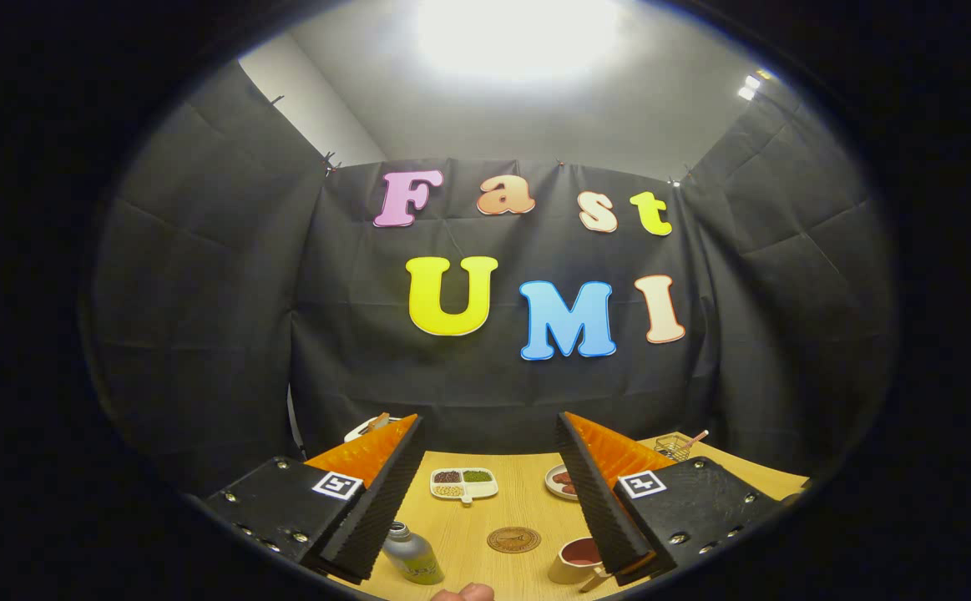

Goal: Take the bottle from table, then pour the juice into the cup, finally place the bottle on the coaster

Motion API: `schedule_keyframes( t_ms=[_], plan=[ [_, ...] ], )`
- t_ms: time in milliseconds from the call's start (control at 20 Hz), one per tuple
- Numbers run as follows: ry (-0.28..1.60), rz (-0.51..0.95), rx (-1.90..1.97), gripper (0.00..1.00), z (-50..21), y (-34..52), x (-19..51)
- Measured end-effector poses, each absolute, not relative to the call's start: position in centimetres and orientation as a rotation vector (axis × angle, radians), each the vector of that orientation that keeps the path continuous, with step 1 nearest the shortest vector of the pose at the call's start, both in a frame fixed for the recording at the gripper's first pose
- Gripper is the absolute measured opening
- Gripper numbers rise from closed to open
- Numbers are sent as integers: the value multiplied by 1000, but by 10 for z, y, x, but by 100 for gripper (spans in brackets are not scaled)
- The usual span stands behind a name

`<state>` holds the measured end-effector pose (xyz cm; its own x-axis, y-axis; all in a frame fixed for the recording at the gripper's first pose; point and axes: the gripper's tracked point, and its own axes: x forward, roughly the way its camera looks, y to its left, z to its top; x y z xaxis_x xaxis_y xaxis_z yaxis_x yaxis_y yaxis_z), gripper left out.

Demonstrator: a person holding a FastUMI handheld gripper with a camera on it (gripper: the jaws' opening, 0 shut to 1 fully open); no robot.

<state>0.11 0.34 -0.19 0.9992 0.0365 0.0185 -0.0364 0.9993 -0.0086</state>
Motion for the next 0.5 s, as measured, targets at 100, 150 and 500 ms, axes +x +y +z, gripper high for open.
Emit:
schedule_keyframes(
  t_ms=[100,150,500],
  plan=[
    [-20,52,7,96,-4,5,2],
    [-19,59,13,96,-5,6,2],
    [-20,63,-9,96,-9,11,4]
  ],
)
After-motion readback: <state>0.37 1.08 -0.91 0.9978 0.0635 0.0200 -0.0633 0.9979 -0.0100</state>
